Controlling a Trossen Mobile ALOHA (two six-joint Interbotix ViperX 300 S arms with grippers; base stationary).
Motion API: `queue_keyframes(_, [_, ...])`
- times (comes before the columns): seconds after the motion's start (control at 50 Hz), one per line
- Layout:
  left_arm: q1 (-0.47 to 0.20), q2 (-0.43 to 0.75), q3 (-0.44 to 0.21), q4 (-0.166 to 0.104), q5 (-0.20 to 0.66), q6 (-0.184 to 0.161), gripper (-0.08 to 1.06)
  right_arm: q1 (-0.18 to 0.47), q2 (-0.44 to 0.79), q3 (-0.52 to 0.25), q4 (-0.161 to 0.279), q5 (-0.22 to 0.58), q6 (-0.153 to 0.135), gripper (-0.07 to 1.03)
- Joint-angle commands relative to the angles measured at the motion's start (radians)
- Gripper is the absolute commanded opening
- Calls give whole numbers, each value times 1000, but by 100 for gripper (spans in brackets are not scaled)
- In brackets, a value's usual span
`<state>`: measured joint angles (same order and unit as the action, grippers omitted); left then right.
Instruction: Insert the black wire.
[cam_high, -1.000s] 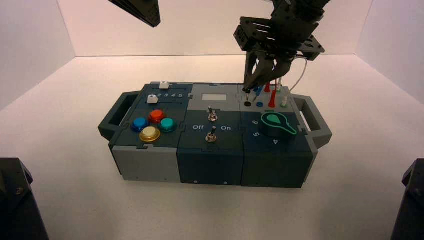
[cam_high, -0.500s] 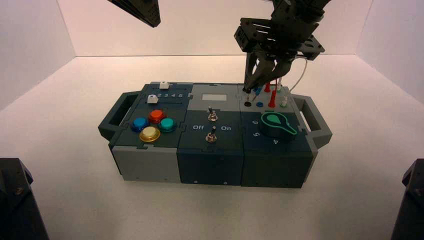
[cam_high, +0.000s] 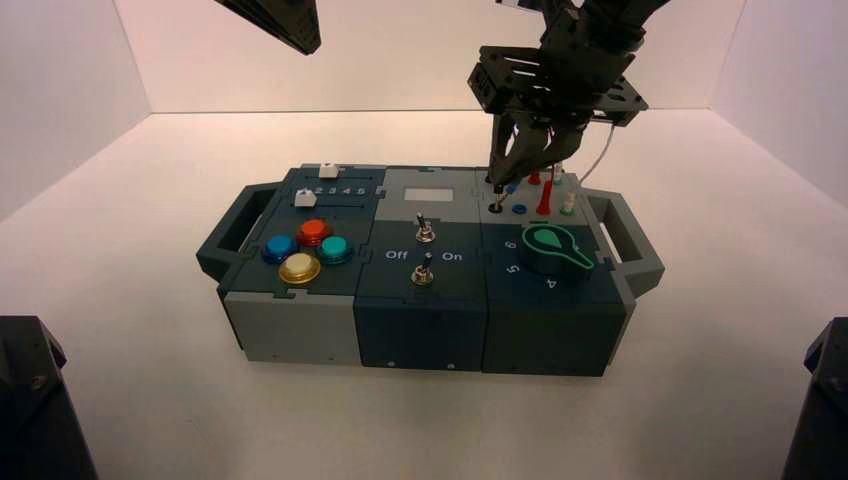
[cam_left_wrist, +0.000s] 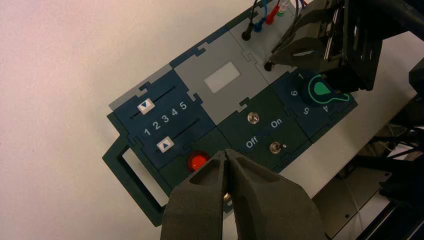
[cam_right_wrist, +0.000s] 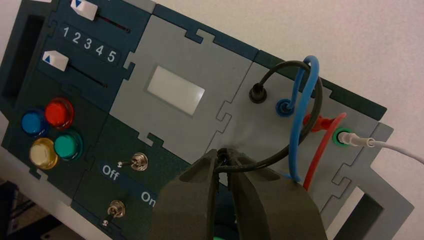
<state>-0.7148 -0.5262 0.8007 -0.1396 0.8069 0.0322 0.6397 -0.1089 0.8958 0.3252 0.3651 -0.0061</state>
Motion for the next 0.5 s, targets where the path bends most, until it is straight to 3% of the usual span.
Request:
queue_keyframes(0.02, [-3, -12, -34, 2, -5, 6, -3, 3, -8, -11, -5, -6, 0, -2])
queue_keyframes(0.5, [-3, -12, -32, 3, -5, 11, -3, -3, -3, -12, -12, -11, 2, -2])
